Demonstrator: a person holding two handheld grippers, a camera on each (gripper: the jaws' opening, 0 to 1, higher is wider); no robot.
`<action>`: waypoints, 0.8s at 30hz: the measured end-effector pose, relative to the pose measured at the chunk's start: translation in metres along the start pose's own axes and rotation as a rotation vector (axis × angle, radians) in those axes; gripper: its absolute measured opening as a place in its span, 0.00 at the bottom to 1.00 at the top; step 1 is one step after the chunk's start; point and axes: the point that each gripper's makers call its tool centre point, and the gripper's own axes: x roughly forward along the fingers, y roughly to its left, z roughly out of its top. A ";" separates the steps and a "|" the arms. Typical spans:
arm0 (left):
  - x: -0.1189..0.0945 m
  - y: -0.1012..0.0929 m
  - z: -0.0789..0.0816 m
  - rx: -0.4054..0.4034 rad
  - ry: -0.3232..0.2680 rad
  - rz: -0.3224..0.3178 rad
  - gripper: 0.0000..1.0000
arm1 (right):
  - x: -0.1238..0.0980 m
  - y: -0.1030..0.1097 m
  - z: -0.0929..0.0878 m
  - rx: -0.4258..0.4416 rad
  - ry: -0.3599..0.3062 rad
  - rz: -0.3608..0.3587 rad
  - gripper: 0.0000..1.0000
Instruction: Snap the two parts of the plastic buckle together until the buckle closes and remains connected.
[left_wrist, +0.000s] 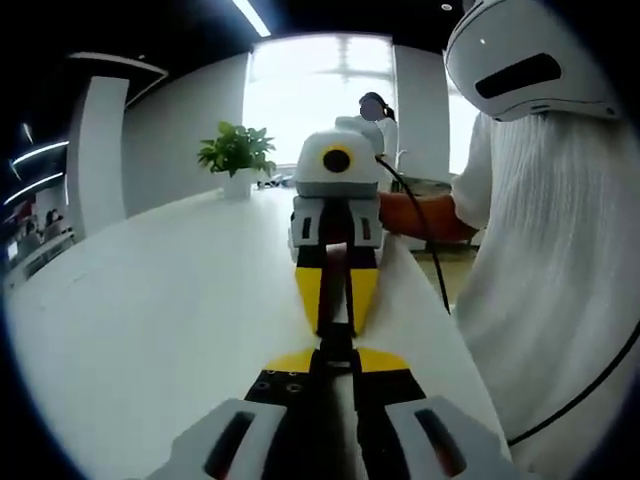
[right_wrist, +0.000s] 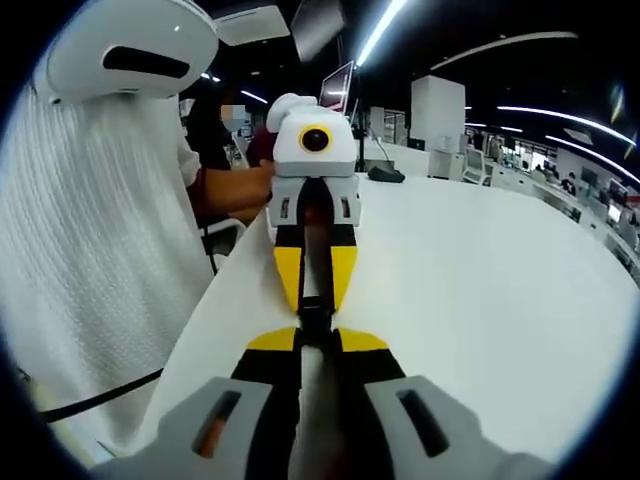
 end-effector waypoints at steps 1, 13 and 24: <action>0.000 0.000 0.000 -0.001 0.001 0.004 0.11 | 0.000 0.000 0.000 0.006 0.004 -0.003 0.12; 0.000 0.000 0.000 -0.002 0.000 0.020 0.11 | 0.001 0.000 0.000 0.008 0.004 -0.010 0.12; 0.000 -0.002 0.000 0.005 -0.005 0.015 0.14 | 0.002 0.000 0.000 0.007 0.001 -0.008 0.12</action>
